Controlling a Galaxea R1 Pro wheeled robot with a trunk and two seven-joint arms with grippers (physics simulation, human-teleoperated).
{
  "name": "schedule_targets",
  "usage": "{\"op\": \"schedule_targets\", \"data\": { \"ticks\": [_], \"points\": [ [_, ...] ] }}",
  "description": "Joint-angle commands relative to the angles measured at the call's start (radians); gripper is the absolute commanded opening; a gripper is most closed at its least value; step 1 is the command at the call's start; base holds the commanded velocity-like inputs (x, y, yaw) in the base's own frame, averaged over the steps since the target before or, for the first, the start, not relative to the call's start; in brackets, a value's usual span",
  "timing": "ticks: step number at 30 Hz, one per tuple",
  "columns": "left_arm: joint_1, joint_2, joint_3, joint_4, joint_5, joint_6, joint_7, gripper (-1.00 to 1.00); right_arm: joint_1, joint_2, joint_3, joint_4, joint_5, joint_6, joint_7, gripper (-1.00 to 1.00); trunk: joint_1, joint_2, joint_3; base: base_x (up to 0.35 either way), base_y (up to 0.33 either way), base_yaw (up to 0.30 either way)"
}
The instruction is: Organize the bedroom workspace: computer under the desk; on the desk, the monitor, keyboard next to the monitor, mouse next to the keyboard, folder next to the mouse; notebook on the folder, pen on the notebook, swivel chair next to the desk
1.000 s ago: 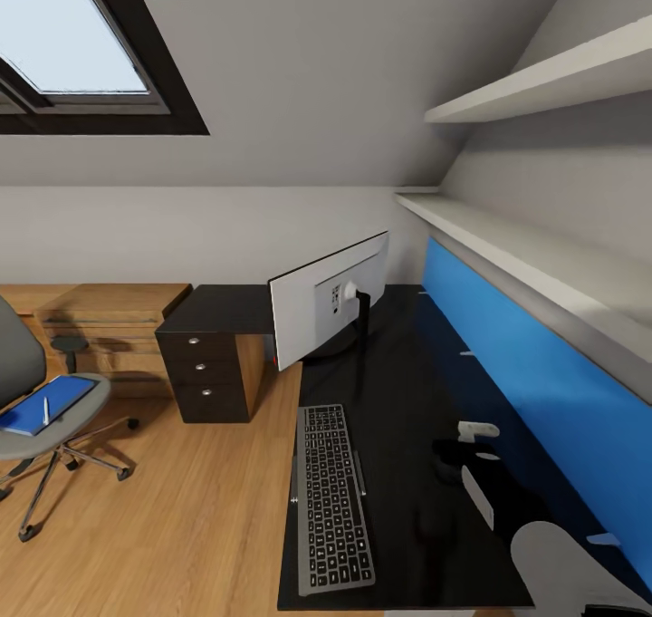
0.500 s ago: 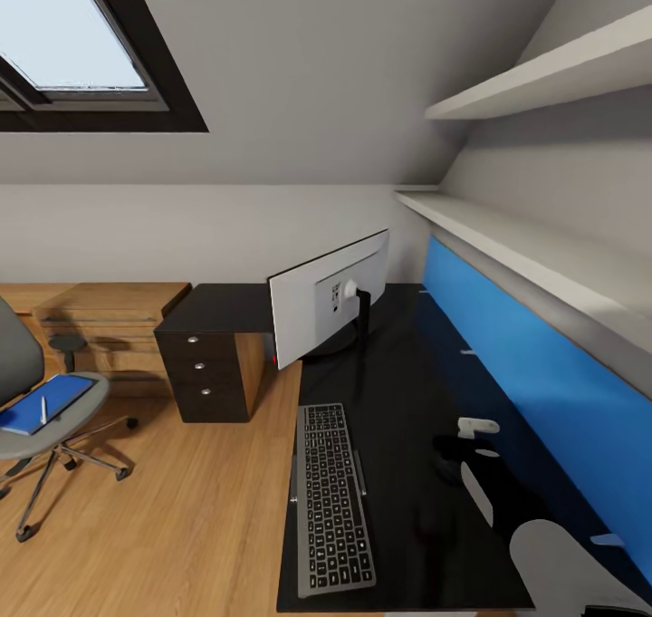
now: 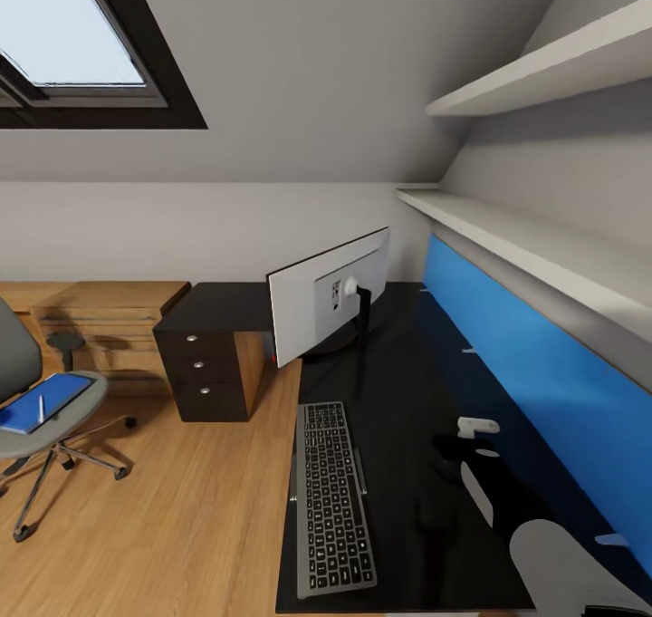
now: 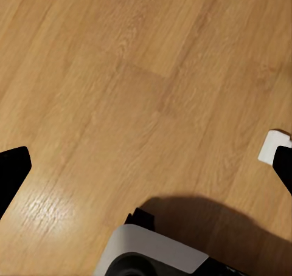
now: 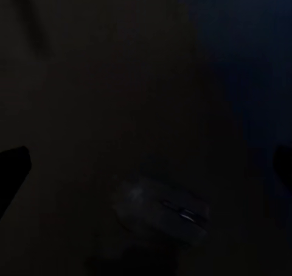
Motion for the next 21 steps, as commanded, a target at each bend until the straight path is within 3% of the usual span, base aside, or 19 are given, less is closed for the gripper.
{"op": "schedule_targets", "data": {
  "ticks": [1, 21],
  "points": [
    [0.000, 0.000, -0.001, -0.003, 0.009, 0.004, 0.003, 1.00, 0.000, 0.000, 0.001, -0.002, -0.004, 0.006, -0.003, 1.00, 0.004, -0.008, -0.005, 0.000, 0.000, 0.000],
    [0.000, -0.001, -0.001, 0.000, 0.009, 0.005, 0.010, 1.00, 0.000, -0.003, 0.001, 0.001, -0.001, 0.008, -0.001, 1.00, 0.081, -0.148, -0.067, 0.000, 0.000, 0.000]
  ]
}}
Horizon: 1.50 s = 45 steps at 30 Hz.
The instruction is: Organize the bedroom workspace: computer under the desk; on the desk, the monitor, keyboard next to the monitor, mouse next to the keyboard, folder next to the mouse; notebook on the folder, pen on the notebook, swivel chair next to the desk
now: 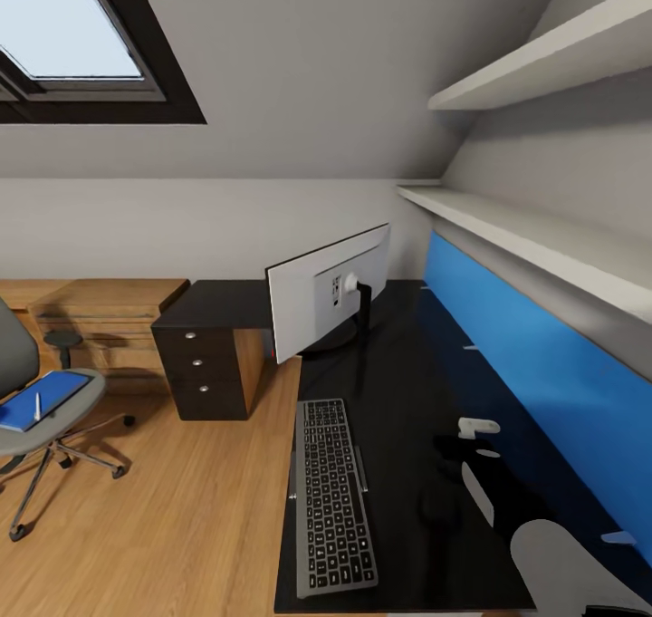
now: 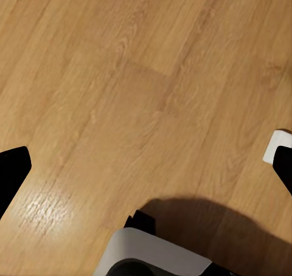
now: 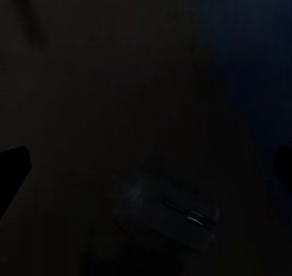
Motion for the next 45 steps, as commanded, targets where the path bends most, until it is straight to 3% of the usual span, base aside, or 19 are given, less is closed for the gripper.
{"op": "schedule_targets", "data": {
  "ticks": [1, 45],
  "points": [
    [0.000, 0.000, 0.000, -0.003, 0.009, 0.004, 0.003, 1.00, 0.000, 0.000, 0.001, -0.002, -0.004, 0.006, -0.003, 1.00, 0.004, -0.008, -0.004, 0.000, 0.000, 0.000],
    [0.000, -0.001, -0.002, -0.002, 0.009, 0.000, 0.006, 1.00, 0.000, 0.000, 0.000, 0.000, -0.003, 0.012, -0.009, 1.00, 0.173, -0.316, -0.142, 0.000, 0.000, 0.000]
  ]
}}
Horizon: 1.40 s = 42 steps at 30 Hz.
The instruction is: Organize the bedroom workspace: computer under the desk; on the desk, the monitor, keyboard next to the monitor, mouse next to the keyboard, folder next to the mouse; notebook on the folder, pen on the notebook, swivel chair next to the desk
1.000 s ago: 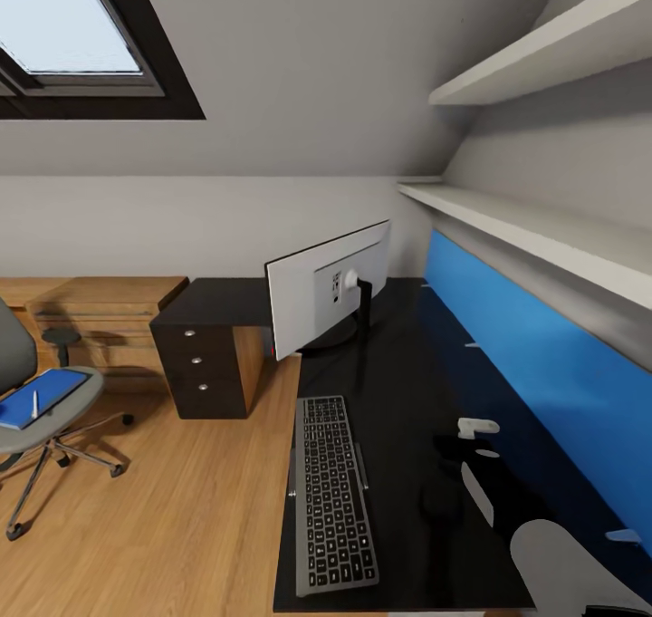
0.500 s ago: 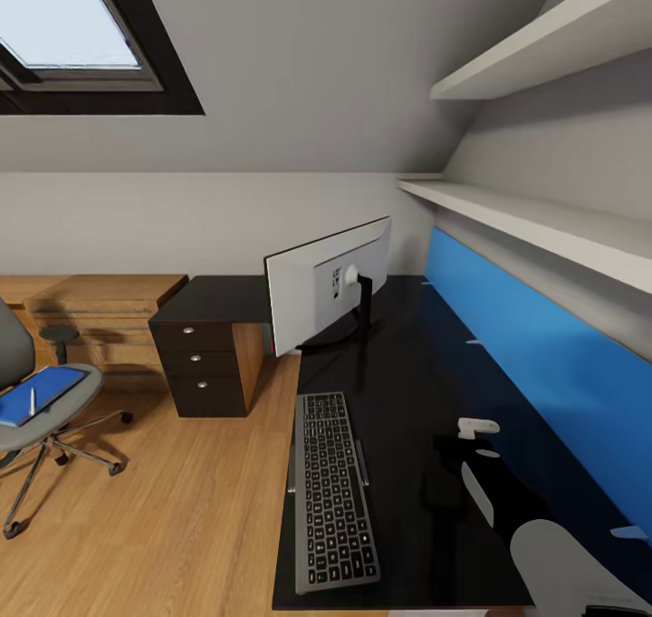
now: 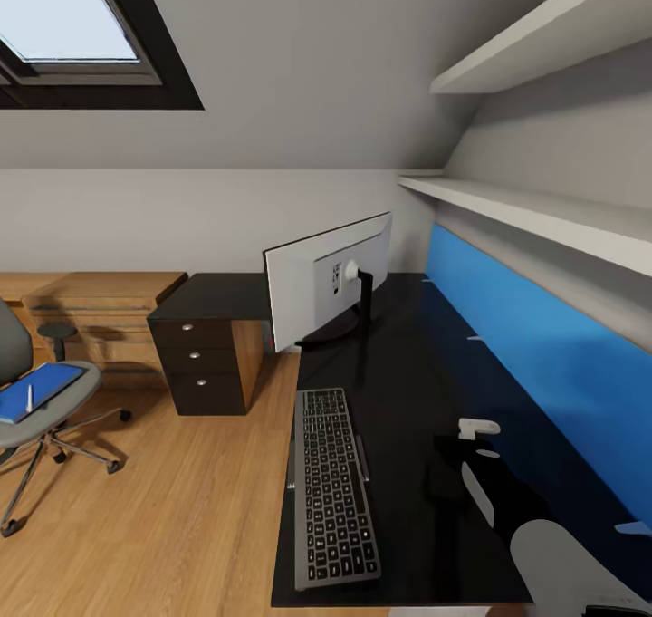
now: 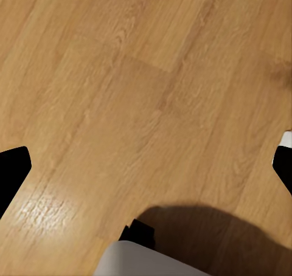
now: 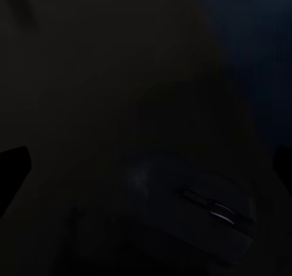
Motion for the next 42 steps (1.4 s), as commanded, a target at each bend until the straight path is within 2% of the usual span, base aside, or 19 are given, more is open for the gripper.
{"op": "schedule_targets", "data": {
  "ticks": [1, 10, 42],
  "points": [
    [0.000, 0.000, 0.000, -0.003, 0.009, 0.004, 0.003, 1.00, 0.000, 0.000, 0.000, -0.002, -0.004, 0.006, -0.003, 1.00, 0.004, -0.008, -0.004, 0.000, 0.000, 0.000],
    [0.000, -0.001, -0.001, -0.003, 0.009, 0.004, 0.003, 1.00, 0.000, 0.000, 0.000, 0.000, -0.003, 0.007, -0.005, 1.00, 0.039, -0.071, -0.032, 0.000, 0.000, 0.000],
    [0.001, -0.001, -0.002, -0.003, 0.009, 0.004, 0.001, 1.00, 0.000, -0.007, -0.006, 0.001, -0.006, 0.007, -0.026, 1.00, 0.039, -0.071, -0.032, 0.000, 0.000, 0.000]
  ]
}}
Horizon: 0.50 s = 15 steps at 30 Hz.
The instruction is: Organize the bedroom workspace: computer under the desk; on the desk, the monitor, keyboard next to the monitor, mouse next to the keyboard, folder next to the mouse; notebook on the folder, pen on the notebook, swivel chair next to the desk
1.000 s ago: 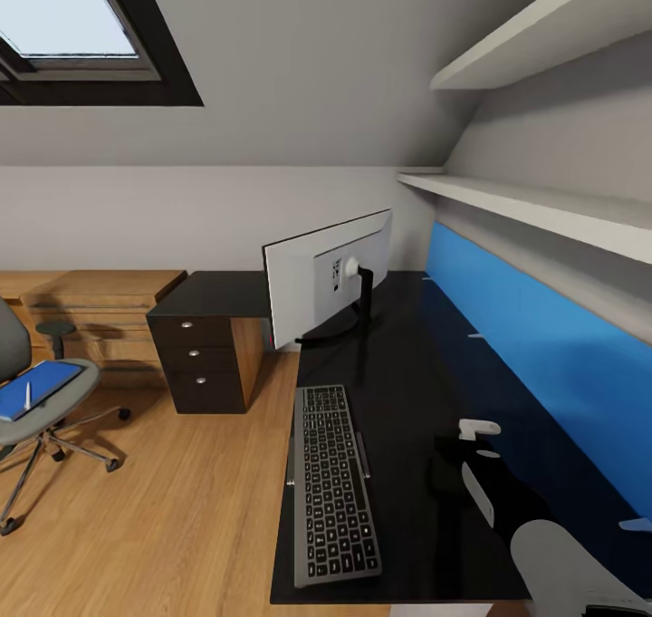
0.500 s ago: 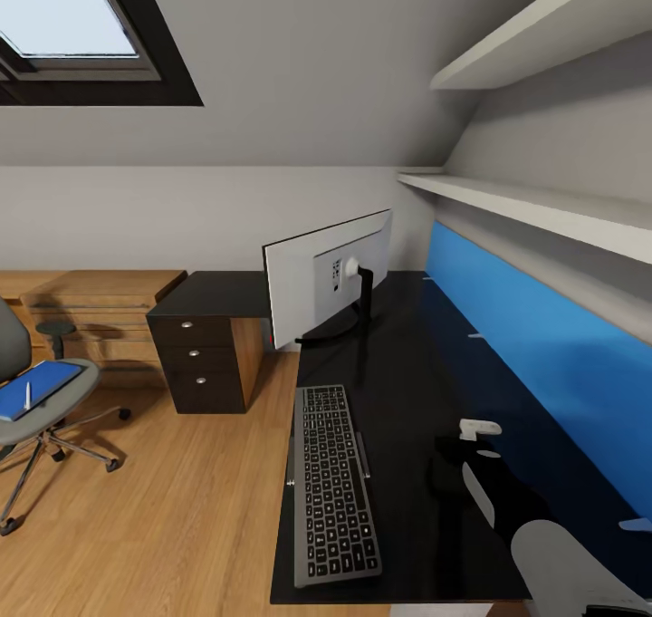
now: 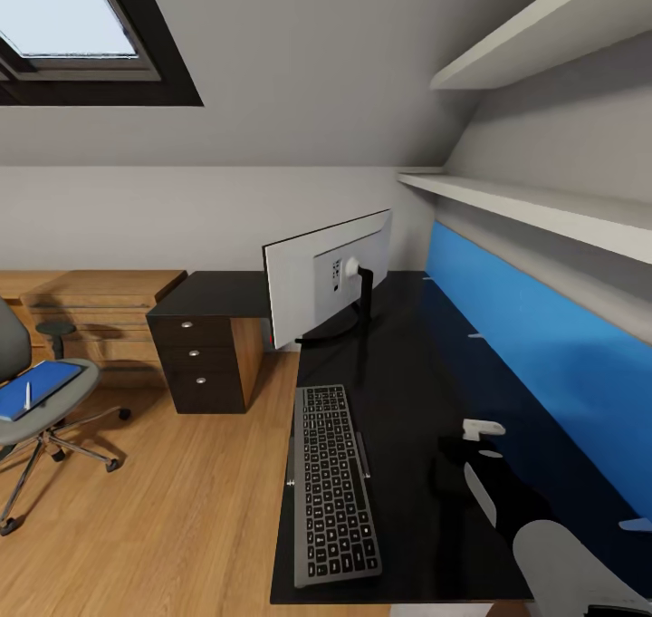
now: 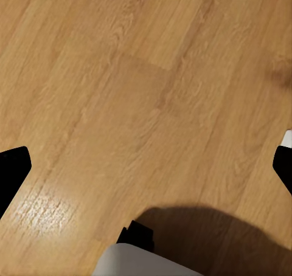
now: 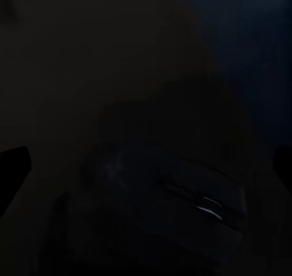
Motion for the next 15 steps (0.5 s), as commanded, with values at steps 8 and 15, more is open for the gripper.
{"op": "schedule_targets", "data": {
  "ticks": [8, 15],
  "points": [
    [0.000, 0.000, 0.000, -0.003, 0.010, 0.004, 0.002, 1.00, 0.000, -0.001, -0.004, -0.001, -0.005, 0.006, -0.026, 1.00, 0.000, -0.001, -0.001, 0.000, 0.000, 0.000],
    [0.000, 0.000, 0.000, -0.003, 0.010, 0.003, 0.003, 1.00, 0.000, 0.001, -0.004, -0.001, -0.005, 0.006, -0.027, 1.00, 0.000, -0.001, -0.001, 0.000, 0.000, 0.000]
  ]
}}
